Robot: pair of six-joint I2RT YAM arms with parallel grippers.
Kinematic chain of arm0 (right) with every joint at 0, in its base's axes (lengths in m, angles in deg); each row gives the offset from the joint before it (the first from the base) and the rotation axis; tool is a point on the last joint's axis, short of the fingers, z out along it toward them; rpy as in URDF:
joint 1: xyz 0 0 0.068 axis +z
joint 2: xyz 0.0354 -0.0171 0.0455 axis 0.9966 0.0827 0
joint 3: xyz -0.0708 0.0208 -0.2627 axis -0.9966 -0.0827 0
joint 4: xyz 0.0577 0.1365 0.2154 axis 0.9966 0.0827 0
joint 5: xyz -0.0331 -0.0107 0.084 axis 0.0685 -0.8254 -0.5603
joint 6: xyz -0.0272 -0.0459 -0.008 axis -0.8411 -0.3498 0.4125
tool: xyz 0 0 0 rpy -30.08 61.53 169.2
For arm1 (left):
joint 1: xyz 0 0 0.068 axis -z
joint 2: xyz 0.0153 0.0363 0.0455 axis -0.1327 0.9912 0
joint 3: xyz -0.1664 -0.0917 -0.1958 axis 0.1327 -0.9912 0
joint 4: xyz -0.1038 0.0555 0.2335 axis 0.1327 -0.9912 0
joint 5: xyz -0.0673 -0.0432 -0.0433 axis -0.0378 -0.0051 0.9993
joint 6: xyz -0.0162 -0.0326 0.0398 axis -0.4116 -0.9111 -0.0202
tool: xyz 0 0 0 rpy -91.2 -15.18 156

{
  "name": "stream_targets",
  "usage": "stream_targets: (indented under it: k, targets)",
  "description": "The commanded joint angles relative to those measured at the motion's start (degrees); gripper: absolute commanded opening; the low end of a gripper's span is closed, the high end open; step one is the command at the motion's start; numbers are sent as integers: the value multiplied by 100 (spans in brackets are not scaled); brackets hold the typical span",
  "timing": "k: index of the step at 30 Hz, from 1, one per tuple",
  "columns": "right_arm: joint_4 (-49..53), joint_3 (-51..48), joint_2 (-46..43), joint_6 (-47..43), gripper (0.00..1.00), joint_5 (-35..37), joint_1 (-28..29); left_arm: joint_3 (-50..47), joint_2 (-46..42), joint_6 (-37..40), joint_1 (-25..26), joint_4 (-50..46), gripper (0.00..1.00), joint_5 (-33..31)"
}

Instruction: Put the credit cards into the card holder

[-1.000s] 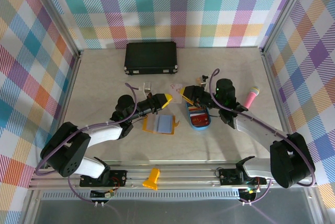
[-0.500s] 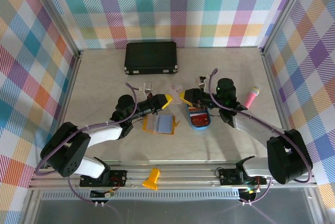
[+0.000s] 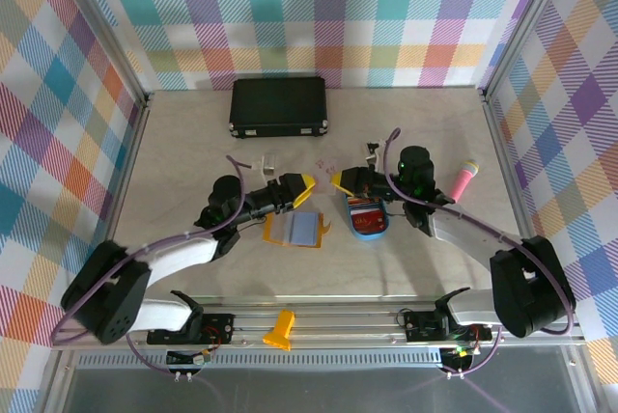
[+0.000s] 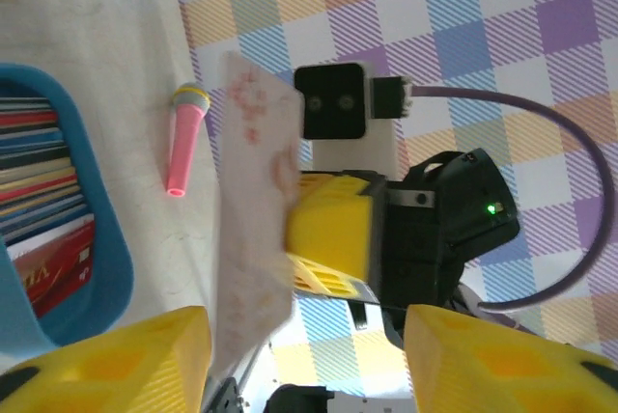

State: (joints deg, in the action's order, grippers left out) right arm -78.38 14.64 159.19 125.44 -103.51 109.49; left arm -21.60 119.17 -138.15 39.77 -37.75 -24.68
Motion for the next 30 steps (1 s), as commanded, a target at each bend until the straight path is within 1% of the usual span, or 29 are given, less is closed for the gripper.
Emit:
stream_targets:
  k: [1, 2, 3, 5, 7, 11, 17, 22, 26, 30]
  targets:
    - [748, -119, -370, -533, 0, 487, 89, 62, -1026, 1284, -219, -2311, 65, -401]
    - [805, -173, -438, -571, 0, 624, 142, 162, -1301, 1649, -270, -3022, 68, -575]
    - [802, -239, -486, -581, 0, 734, 185, 246, -1494, 1885, -322, -3523, 70, -680]
    - [785, -398, -595, -572, 0, 1038, 309, 364, -1715, 2211, -491, -4281, 72, -712]
    - [741, -503, -660, -609, 0, 1290, 457, 339, -1785, 2268, -663, -4535, 72, -625]
    - [775, -557, -697, -660, 0, 1745, 775, 236, -1829, 2287, -912, -4681, 71, -547]
    - [683, -631, -671, -645, 0, 2362, 1223, 569, -1526, 2681, -1188, -5771, 67, -891]
    - [805, -646, -615, -709, 0, 2616, 1451, 655, -1075, 2802, -1309, -5845, 64, -503]
    - [771, -684, -533, -639, 0, 2727, 1553, 641, -966, 2827, -1316, -5800, 63, -558]
    - [879, -613, -375, -639, 0, 2904, 1731, 599, -868, 2855, -1316, -5698, 59, -593]
